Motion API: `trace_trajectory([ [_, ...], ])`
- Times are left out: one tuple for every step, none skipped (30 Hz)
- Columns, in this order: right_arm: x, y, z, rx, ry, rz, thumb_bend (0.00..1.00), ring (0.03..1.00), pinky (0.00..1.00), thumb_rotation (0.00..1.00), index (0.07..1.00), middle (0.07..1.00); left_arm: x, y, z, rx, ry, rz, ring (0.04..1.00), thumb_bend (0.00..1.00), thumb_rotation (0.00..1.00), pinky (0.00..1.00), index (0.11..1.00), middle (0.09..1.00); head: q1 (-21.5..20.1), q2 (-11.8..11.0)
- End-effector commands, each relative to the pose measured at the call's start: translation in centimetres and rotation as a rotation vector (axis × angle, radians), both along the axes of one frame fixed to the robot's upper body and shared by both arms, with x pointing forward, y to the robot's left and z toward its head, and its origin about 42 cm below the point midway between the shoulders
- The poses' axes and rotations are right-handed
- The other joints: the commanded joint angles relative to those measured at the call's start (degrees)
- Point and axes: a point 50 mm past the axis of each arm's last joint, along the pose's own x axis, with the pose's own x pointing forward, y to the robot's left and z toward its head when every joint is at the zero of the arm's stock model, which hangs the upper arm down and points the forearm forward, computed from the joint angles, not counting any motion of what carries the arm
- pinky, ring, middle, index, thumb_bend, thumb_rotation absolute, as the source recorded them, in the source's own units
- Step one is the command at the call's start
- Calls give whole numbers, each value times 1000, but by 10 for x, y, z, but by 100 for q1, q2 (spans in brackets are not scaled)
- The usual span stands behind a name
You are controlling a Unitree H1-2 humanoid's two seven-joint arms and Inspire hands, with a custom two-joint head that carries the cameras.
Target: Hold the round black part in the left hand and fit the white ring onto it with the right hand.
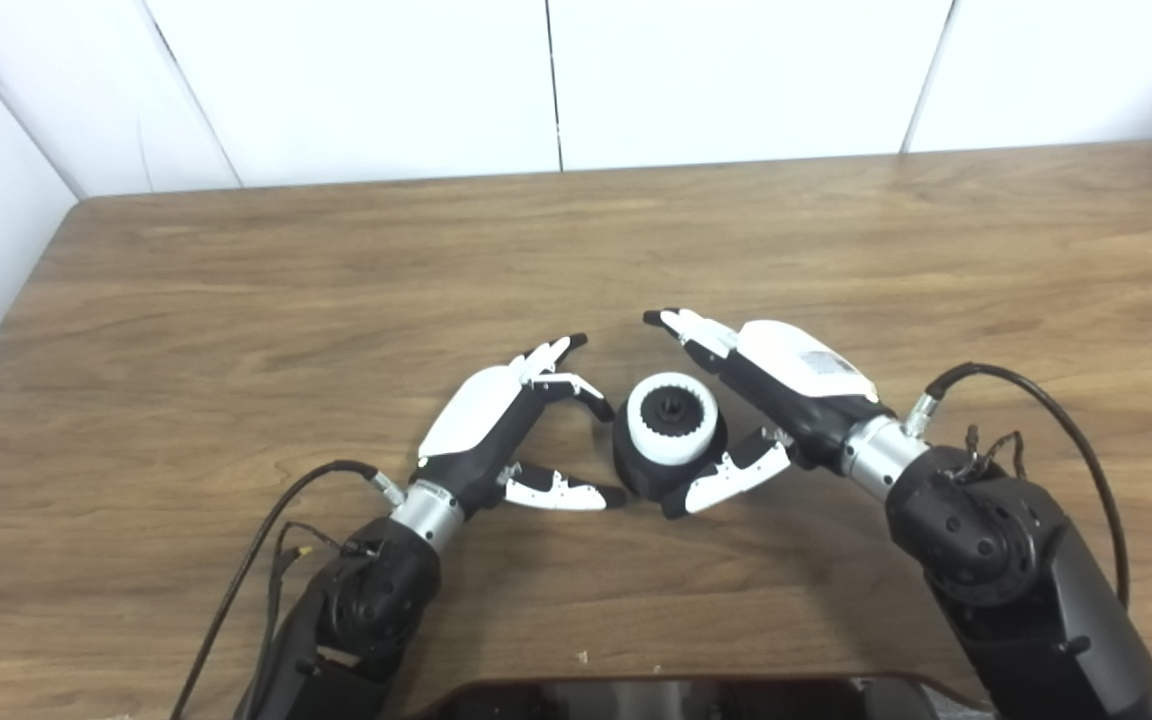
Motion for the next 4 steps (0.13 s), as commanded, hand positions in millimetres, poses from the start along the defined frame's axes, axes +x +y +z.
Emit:
trace_trajectory([
  [5,3,19,19,-82,2,1000,981,935,424,1000,1000,9,-5,22,-11,-90,-19,1000,944,325,1000,609,1000,4,1],
  [5,3,19,19,-83,2,999,981,933,425,1000,1000,9,-6,22,-9,-92,-17,1000,943,326,1000,611,1000,3,1],
  [5,3,19,18,-84,0,998,981,931,426,1000,1000,9,-6,22,-9,-94,-13,1000,944,326,1000,611,1000,1,3],
  [4,2,20,19,-84,-3,999,981,929,424,1000,1000,8,-7,23,-10,-95,-8,1000,945,327,1000,611,1000,10,10],
])
